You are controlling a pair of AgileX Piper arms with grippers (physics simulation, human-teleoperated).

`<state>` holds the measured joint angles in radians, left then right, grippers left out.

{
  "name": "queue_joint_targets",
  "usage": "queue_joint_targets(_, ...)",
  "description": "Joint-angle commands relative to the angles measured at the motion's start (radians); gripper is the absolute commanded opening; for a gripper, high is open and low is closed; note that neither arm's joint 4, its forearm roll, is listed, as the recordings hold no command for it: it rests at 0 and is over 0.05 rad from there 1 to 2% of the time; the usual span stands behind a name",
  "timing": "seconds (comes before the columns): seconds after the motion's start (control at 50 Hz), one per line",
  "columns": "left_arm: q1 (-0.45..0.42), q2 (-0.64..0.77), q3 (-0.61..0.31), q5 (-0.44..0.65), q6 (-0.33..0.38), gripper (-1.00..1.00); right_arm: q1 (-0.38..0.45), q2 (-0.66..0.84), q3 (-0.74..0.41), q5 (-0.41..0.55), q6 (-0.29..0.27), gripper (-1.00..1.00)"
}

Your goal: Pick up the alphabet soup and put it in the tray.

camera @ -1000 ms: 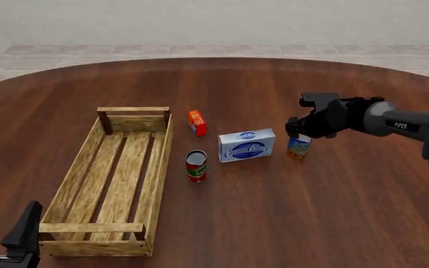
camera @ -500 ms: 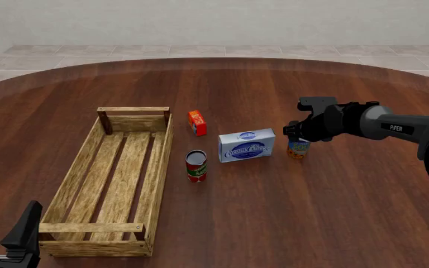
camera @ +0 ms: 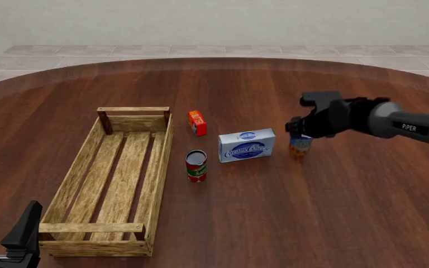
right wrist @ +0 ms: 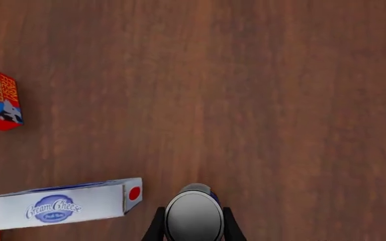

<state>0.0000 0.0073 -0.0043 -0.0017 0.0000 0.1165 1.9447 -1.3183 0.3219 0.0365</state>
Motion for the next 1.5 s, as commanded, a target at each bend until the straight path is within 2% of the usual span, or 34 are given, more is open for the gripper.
queue_joint_targets(0.02, 0.0, 0.0, 0.0, 0.0, 0.0, 1.0, 0.0, -0.084, 0.005, 0.022, 0.003, -1.0)
queue_joint_targets(0.26, 0.0, 0.0, 0.0, 0.0, 0.0, 1.0, 0.021, -0.217, 0.032, 0.066, -0.021, -1.0)
queue_joint_targets(0.46, 0.0, 0.0, 0.0, 0.0, 0.0, 1.0, 0.046, -0.323, 0.003, 0.133, -0.041, -1.0)
queue_joint_targets(0.72, 0.0, 0.0, 0.0, 0.0, 0.0, 1.0, 0.148, -0.415, -0.045, 0.208, -0.037, -1.0)
queue_joint_targets(0.78, 0.0, 0.0, 0.0, 0.0, 0.0, 1.0, 0.163, -0.413, -0.068, 0.22, -0.051, -1.0)
queue_joint_targets(1.5, 0.0, 0.0, 0.0, 0.0, 0.0, 1.0, 0.475, -0.321, -0.268, 0.265, -0.009, -1.0)
